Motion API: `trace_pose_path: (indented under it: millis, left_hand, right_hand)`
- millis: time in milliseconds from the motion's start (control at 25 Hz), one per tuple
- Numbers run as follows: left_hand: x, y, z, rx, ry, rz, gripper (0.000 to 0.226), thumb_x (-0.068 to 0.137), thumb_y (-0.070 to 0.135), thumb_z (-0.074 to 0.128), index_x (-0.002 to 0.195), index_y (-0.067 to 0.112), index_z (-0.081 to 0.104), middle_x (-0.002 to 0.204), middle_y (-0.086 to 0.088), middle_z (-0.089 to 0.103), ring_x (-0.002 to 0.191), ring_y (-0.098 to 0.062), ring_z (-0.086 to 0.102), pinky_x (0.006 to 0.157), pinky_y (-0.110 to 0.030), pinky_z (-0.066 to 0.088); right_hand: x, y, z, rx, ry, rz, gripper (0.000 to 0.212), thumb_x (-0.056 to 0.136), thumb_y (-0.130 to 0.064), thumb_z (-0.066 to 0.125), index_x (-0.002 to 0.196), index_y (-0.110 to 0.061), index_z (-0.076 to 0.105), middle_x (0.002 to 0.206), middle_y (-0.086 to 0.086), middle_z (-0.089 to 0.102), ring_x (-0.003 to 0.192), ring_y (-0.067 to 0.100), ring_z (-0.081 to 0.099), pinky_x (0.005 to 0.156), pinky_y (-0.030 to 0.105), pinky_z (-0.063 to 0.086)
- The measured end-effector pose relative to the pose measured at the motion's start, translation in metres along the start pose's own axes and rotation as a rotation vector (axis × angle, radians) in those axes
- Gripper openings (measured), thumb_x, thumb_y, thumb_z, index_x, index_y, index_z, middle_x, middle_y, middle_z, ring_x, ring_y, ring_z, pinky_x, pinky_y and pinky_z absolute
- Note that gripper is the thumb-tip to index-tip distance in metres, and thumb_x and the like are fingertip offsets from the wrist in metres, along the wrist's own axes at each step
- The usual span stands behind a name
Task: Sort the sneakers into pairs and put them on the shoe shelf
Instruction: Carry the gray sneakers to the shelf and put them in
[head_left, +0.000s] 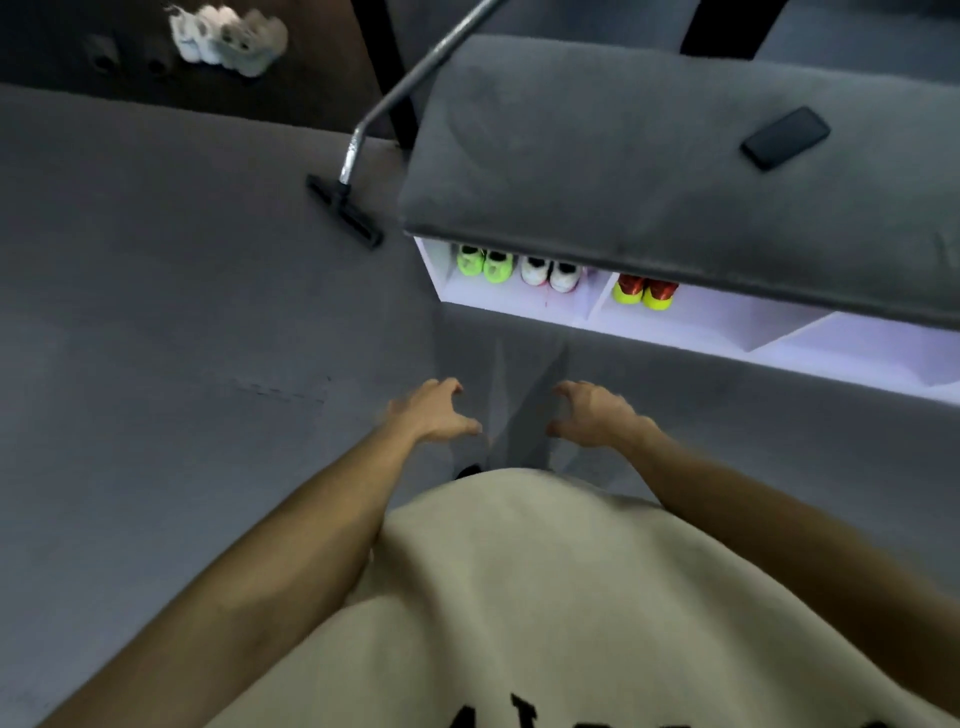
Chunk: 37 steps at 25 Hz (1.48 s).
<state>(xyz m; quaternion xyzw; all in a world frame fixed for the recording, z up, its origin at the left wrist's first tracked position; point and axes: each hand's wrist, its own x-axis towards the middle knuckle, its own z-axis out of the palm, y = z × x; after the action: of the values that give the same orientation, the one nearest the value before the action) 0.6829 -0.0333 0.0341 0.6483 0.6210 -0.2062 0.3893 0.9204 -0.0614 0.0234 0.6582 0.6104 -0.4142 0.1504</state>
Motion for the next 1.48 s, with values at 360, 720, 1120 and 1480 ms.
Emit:
trace_pose_path:
  millis: [360,720,1120,1480]
  left_hand:
    - [-0.027,-0.093,-0.007,-0.444,0.129,-0.247,0.075,0.069,0.058,0.072,0.133,0.028,0.046,0.138,-0.006,0.049,0.118,-0.026,0.053,0.095,-0.036,0.044]
    - [-0.050,-0.274,-0.077,-0.397,0.242,-0.339,0.076,0.073,0.059,0.067,0.139,0.031,0.041,0.142,-0.003,0.044,0.128,-0.026,0.047,0.105,-0.042,0.038]
    - [-0.004,-0.461,-0.183,-0.472,0.207,-0.345,0.079,0.065,0.066,0.065,0.134,0.034,0.044,0.138,-0.003,0.048,0.123,-0.026,0.050,0.102,-0.042,0.042]
    - [0.089,-0.570,-0.334,-0.527,0.196,-0.395,0.077,0.071,0.067,0.064,0.136,0.032,0.042,0.143,-0.002,0.045,0.126,-0.026,0.048,0.105,-0.045,0.039]
  right_hand:
    - [0.042,-0.103,-0.024,-0.211,-0.058,-0.225,0.068,0.076,-0.048,0.064,0.137,-0.031,0.040,0.143,0.003,0.045,0.130,0.026,0.044,0.107,0.045,0.035]
    - [0.104,-0.301,-0.005,-0.257,-0.076,-0.290,0.071,0.073,-0.043,0.067,0.138,-0.029,0.041,0.139,0.004,0.050,0.126,0.025,0.049,0.106,0.040,0.039]
    - [0.191,-0.505,0.001,-0.236,-0.083,-0.285,0.072,0.072,-0.047,0.066,0.137,-0.028,0.041,0.140,0.004,0.049,0.126,0.025,0.048,0.106,0.040,0.038]
    - [0.336,-0.673,-0.064,-0.259,-0.127,-0.313,0.067,0.076,-0.045,0.068,0.135,-0.021,0.044,0.137,0.008,0.052,0.124,0.028,0.049,0.104,0.042,0.039]
